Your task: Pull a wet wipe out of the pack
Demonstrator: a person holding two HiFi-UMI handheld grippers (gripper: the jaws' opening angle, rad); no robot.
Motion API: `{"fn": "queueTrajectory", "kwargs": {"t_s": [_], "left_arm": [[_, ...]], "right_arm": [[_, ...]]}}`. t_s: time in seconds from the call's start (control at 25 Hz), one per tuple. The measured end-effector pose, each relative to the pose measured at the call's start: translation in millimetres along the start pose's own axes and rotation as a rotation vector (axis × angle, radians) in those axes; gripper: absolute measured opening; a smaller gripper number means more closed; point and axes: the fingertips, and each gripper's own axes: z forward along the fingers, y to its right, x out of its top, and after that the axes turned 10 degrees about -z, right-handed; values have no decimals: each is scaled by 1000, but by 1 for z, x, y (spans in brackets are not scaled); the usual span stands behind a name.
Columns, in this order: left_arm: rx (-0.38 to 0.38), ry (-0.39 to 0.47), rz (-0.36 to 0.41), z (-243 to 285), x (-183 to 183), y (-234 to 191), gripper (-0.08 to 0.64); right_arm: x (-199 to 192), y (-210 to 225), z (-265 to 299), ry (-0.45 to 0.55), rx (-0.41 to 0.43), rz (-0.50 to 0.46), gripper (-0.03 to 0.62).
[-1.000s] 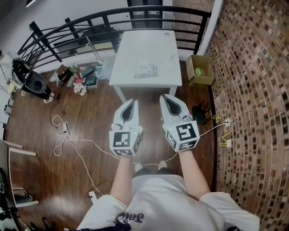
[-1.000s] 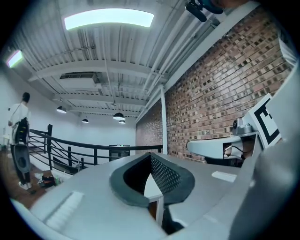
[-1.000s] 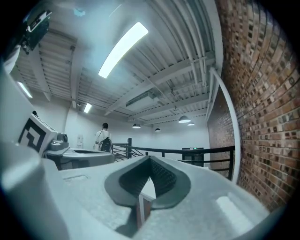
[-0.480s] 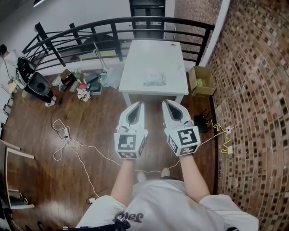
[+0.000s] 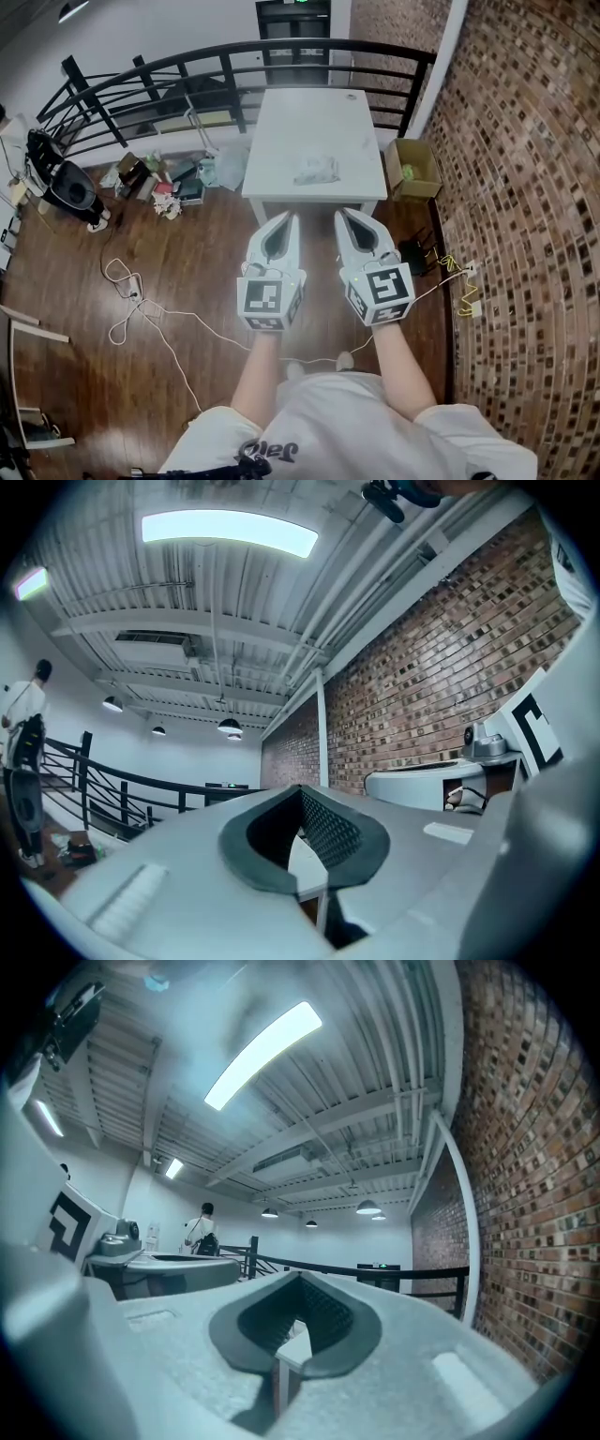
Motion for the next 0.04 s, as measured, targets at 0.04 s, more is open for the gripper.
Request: {"fn": "queueTrajectory", "kwargs": {"t_s": [0.04], "left_arm": [[-1,1,-1,1,0,-1,15]], "right_arm": [[0,0,1,0,-1,-2,-9]]}}
